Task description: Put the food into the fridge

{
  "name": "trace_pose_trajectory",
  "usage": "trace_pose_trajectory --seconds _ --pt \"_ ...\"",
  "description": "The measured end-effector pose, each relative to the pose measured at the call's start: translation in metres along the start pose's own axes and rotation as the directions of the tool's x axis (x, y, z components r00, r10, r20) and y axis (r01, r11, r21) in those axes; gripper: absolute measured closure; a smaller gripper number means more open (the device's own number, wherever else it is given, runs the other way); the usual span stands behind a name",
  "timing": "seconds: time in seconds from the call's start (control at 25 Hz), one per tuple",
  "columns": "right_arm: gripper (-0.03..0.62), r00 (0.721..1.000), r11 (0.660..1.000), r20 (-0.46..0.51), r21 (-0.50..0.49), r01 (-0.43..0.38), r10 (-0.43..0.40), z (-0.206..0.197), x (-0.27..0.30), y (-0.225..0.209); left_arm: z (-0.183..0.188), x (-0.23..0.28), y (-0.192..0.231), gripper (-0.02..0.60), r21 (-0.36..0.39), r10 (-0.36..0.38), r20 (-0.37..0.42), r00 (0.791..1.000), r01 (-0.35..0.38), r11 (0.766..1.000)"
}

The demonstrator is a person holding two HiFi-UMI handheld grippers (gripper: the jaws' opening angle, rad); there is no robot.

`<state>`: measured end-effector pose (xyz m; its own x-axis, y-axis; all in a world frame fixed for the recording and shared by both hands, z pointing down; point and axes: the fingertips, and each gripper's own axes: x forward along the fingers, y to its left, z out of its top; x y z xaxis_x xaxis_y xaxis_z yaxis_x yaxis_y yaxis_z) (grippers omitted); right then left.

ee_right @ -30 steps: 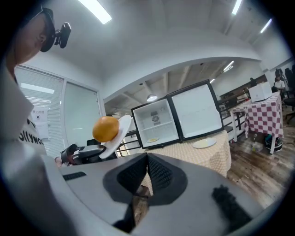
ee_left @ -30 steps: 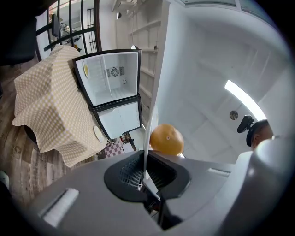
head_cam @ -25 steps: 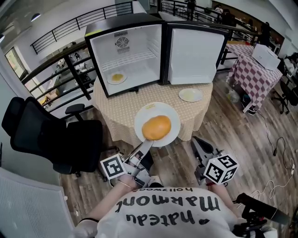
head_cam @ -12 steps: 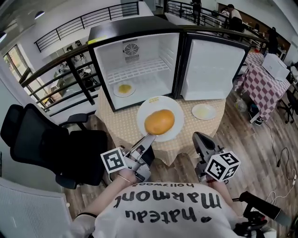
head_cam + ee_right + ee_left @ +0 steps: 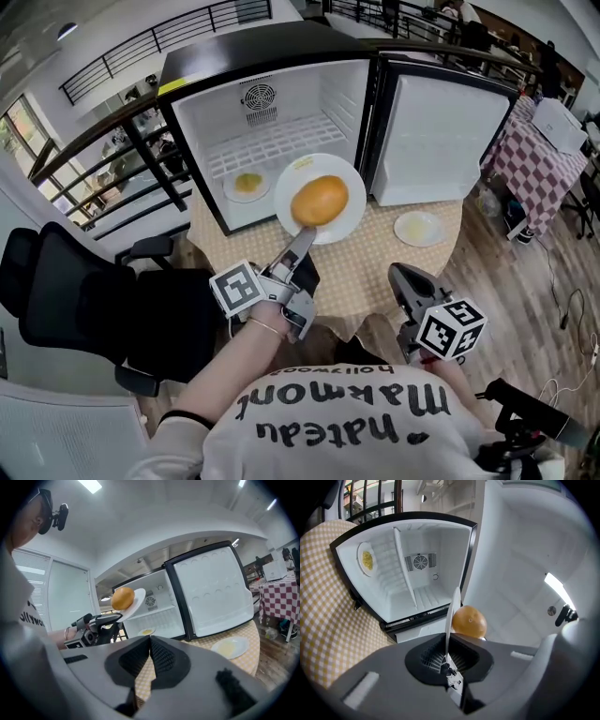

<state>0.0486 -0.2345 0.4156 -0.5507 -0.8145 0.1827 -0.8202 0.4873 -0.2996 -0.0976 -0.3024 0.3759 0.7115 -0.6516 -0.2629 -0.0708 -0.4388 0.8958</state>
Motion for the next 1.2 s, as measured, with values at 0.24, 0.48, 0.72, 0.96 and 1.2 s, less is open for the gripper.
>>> trace_pose_trajectory --seconds 0.24,0.48,0.72,0.96,1.2 --pt "0.579 1.000 1.000 -0.014 -0.006 -0.008 0.008 0.022 0.024 -0.026 0.027 0.046 0.024 0.580 -0.040 0.032 0.039 0.999 -0.031 0.999" --pt "0.579 1.000 1.000 -0.004 -0.010 -0.018 0.018 0.053 0.048 -0.064 0.051 0.091 0.046 0.580 -0.055 0.080 0.074 0.994 -0.076 0.996" --pt "0.579 0.999 0.999 -0.012 -0.005 -0.040 0.040 0.069 0.067 -0.096 0.082 0.127 0.079 0.577 -0.074 0.138 0.153 0.979 -0.128 0.989" --pt "0.579 0.997 0.998 -0.027 0.013 -0.066 0.067 0.076 0.082 -0.118 0.108 0.151 0.102 0.575 -0.101 0.212 0.220 0.952 -0.193 0.976" --pt "0.579 0.994 0.995 -0.050 0.034 -0.095 0.097 0.073 0.094 -0.128 0.126 0.157 0.129 0.549 -0.138 0.308 0.252 0.917 -0.281 0.950"
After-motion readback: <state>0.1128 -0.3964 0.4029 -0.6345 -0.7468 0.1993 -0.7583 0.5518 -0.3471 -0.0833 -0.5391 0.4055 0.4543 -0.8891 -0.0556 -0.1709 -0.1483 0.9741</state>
